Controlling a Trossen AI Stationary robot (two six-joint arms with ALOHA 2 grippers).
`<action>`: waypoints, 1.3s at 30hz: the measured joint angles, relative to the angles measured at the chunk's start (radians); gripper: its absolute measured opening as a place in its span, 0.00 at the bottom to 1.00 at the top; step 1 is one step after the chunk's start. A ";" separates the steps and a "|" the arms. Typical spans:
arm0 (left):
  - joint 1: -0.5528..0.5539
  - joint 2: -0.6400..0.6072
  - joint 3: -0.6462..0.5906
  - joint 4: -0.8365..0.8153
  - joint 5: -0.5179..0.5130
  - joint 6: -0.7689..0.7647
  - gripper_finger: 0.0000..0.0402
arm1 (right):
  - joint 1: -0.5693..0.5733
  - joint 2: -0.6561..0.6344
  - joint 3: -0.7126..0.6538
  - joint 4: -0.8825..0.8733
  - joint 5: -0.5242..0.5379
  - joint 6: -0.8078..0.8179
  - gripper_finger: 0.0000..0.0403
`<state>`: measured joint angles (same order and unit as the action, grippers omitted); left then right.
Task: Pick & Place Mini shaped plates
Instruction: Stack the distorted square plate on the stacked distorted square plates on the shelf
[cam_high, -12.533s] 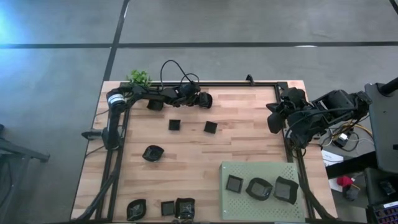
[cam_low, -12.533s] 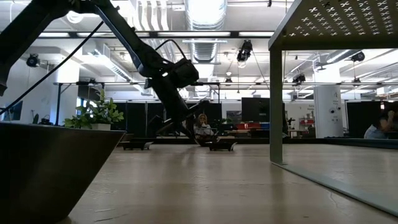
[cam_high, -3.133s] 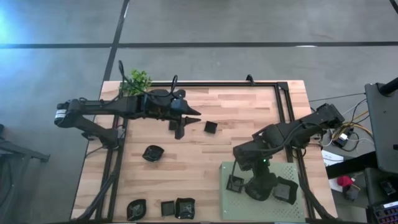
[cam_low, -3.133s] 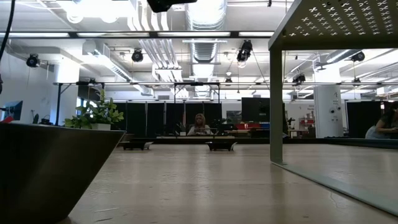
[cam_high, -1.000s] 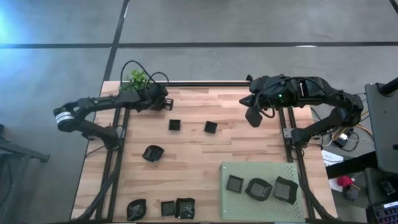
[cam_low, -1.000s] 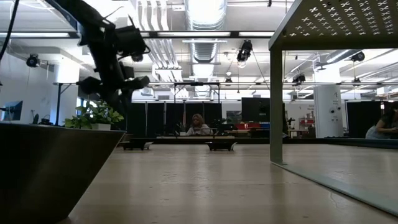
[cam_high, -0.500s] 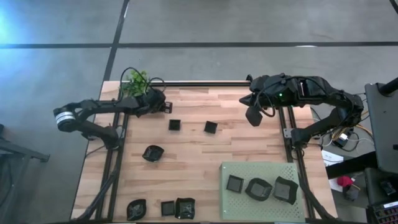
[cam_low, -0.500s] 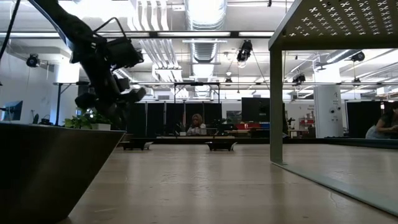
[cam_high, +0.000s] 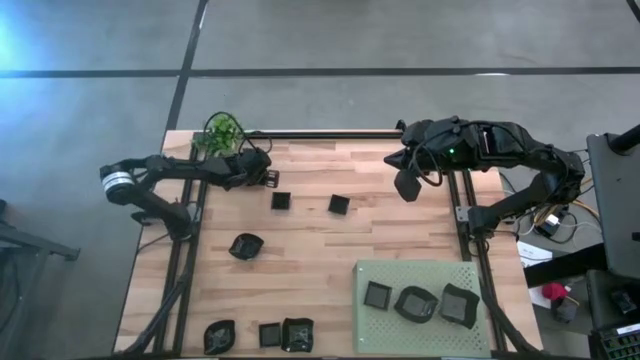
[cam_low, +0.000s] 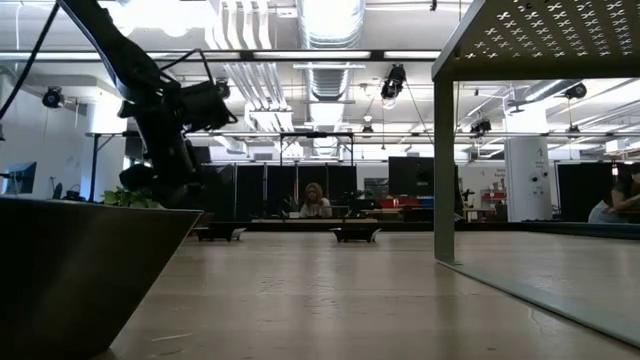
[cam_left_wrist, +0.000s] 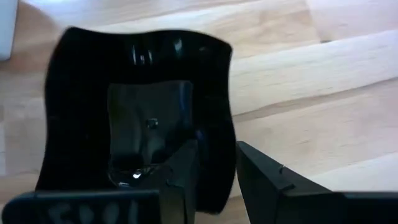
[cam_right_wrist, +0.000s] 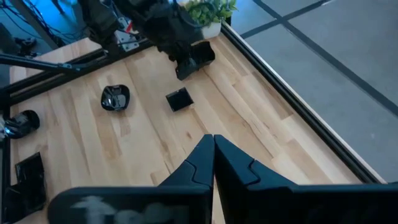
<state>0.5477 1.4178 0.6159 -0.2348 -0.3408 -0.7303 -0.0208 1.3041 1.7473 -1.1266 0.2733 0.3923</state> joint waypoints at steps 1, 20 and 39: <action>0.000 0.006 0.000 -0.001 0.000 0.000 0.25 | 0.000 0.000 0.000 0.007 0.000 0.000 0.02; 0.000 0.003 0.089 -0.096 0.046 0.104 0.00 | 0.001 0.000 0.000 0.012 0.018 0.000 0.02; -0.091 0.017 0.489 -0.242 0.043 0.267 0.00 | 0.001 0.000 0.000 0.010 0.018 -0.003 0.02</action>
<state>0.4572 1.4348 1.1044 -0.4769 -0.2976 -0.4633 -0.0200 1.3041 1.7473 -1.1168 0.2916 0.3889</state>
